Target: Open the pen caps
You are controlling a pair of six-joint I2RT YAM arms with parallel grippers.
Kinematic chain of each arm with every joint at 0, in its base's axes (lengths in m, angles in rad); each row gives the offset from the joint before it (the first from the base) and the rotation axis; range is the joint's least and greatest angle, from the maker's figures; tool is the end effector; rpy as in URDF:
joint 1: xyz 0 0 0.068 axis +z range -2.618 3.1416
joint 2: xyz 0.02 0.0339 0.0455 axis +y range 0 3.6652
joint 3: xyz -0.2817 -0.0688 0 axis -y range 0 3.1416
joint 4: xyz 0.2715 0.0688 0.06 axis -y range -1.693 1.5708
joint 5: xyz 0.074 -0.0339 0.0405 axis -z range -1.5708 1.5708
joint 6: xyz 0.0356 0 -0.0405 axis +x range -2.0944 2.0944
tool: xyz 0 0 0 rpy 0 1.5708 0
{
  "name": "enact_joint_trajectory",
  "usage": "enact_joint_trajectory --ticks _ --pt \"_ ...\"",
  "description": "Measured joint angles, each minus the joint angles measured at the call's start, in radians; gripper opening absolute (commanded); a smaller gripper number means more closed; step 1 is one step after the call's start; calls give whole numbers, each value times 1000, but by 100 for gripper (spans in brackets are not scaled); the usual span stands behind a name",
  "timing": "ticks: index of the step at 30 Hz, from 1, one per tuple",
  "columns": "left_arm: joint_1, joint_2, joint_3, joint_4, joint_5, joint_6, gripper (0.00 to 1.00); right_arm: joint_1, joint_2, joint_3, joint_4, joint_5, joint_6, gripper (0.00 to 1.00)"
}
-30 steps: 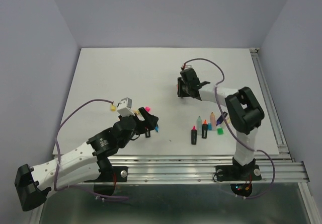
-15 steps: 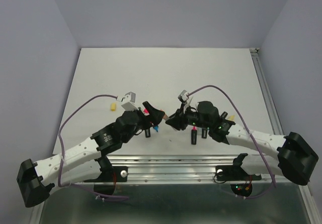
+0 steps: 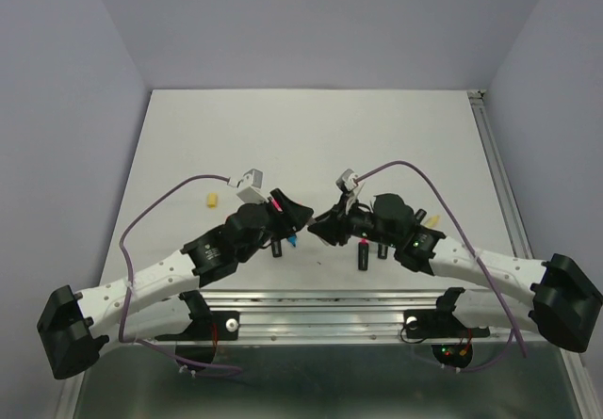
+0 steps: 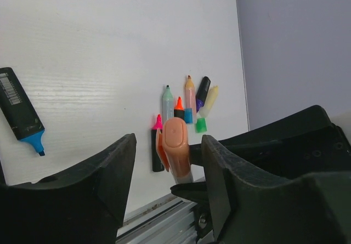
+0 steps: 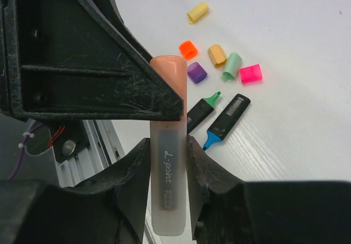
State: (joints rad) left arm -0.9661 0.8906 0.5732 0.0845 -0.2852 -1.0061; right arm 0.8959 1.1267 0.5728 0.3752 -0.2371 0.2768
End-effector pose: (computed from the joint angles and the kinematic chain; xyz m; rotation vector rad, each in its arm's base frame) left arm 0.1360 -0.1792 0.2798 -0.2584 1.9311 -1.1227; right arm 0.1611 0.2147 0.2568 -0.7425 1.7142 1.0439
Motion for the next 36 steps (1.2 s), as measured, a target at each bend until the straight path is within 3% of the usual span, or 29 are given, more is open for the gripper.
enact_joint_trajectory --ticks 3,5,9,11,14,27,33,36 --pt "2 0 0 9 1 -5 56 16 2 0 0 0 0 1" --pt "2 3 0 14 1 -6 44 22 4 0 0 -1 4 1" --pt "4 16 -1 24 3 -13 33 23 12 0 0 -3 16 1" --pt "6 21 -2 32 7 -19 24 24 15 0 -1 -3 25 1" --pt "6 23 -4 35 8 -21 0 28 19 0 -2 0 38 1" --pt "3 24 -24 -51 -36 -73 0 125 31 -61 -11 74 190 1" --pt "288 99 41 -17 -146 10 0 445 32 -148 -145 11 302 1" --pt "389 150 68 11 -115 56 0 492 26 -149 -181 39 372 1"
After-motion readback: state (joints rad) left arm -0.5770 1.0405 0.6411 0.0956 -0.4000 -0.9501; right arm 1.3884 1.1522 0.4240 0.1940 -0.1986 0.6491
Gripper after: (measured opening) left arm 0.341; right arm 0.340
